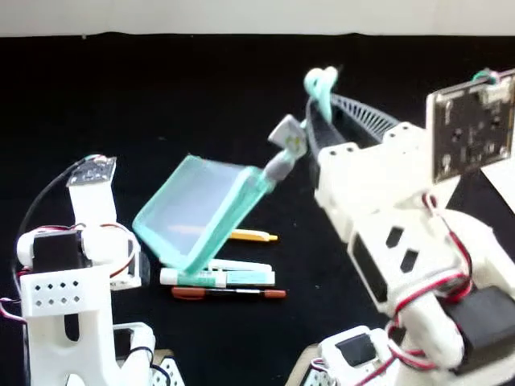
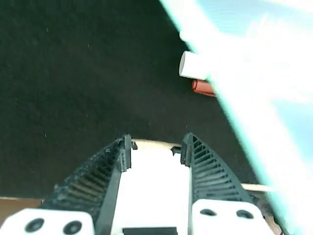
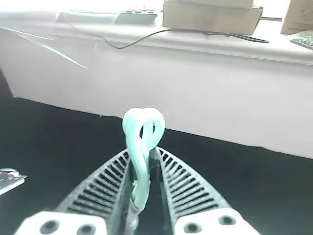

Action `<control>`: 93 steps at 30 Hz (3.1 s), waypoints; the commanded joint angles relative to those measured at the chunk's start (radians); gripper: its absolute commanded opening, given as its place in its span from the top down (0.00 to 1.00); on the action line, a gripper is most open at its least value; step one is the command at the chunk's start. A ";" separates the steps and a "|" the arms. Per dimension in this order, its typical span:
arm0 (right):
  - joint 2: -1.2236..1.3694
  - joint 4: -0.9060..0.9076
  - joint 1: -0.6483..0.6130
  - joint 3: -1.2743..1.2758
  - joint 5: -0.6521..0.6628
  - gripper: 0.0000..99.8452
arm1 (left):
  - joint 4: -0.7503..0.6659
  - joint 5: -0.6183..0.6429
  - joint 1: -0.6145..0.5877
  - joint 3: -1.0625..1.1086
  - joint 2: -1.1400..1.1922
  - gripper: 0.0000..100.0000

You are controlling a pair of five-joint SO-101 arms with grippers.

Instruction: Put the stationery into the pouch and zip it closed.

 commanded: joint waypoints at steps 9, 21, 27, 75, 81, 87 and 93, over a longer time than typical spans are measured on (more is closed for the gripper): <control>0.225 -0.093 0.013 -0.263 -0.008 0.99 | -0.018 0.012 0.010 -0.156 -0.001 0.81; 0.509 -0.091 -0.179 -0.602 -0.003 0.99 | -0.101 0.230 0.016 -0.320 0.001 0.82; 0.630 -0.094 -0.292 -0.613 -0.002 0.99 | -0.101 0.235 0.016 -0.166 -0.001 0.96; 0.918 -0.240 -0.697 -0.722 0.140 0.99 | -0.957 0.238 0.335 0.326 0.275 0.99; 0.931 -0.194 -0.671 -0.723 0.140 0.99 | -0.821 0.232 0.332 0.338 0.263 0.99; 0.929 -0.171 -0.674 -0.754 0.140 0.99 | -0.710 0.232 0.166 0.331 0.013 0.99; 0.932 -0.168 -0.674 -0.832 0.140 0.99 | -0.542 0.167 -0.084 0.334 -0.237 0.99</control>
